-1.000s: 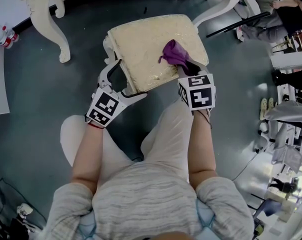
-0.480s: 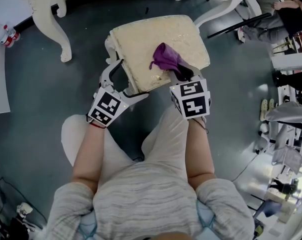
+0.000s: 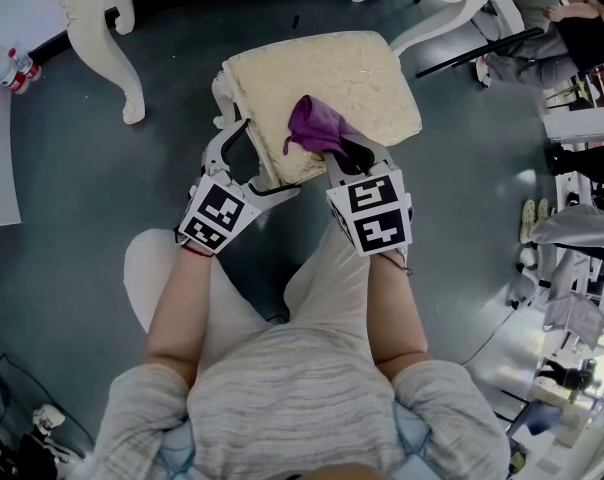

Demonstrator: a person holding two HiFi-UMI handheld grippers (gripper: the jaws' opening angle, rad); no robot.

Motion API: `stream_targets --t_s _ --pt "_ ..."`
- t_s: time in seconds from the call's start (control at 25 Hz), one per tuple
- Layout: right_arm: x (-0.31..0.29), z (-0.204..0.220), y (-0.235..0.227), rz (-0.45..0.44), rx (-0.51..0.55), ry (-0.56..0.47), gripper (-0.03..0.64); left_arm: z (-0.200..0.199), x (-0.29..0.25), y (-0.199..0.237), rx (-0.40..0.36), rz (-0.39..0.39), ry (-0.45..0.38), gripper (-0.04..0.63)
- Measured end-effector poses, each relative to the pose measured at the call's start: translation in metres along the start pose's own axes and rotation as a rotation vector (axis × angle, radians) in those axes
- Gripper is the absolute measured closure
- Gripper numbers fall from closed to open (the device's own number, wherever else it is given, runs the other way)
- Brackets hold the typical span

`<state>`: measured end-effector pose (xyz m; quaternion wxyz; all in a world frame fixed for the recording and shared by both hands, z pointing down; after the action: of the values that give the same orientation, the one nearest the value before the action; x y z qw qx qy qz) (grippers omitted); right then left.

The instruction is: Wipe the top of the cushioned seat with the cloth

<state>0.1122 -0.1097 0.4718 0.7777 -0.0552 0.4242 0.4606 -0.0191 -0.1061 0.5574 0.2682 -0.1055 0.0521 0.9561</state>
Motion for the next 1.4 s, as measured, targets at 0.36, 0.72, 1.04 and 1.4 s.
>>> stream_targets --t_s 0.36,0.72,1.04,1.4 --pt "0.005 -0.007 0.026 -0.072 0.022 -0.024 0.563 0.0 0.0 0.001 0.0 0.001 -0.005 0.002" --pt "0.011 -0.009 0.041 -0.131 0.026 -0.042 0.563 -0.001 0.0 -0.001 0.001 0.002 -0.004 0.002" --pt "0.01 -0.011 0.049 -0.188 0.015 -0.065 0.563 0.0 0.0 0.002 0.001 0.0 -0.003 0.002" --pt "0.011 -0.009 0.051 -0.239 0.003 -0.088 0.563 0.0 0.0 0.0 0.0 -0.005 0.001 0.002"
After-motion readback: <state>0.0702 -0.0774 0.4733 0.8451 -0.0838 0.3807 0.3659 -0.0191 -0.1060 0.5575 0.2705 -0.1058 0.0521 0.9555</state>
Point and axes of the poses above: the fingertips, and each gripper's own axes: x backward along the fingers, y to its left, z out of its underside, the point moved 7 cm from there along x, backward along the fingers, and after that the axes turned 1 degree about z, right-handed, at the moved point
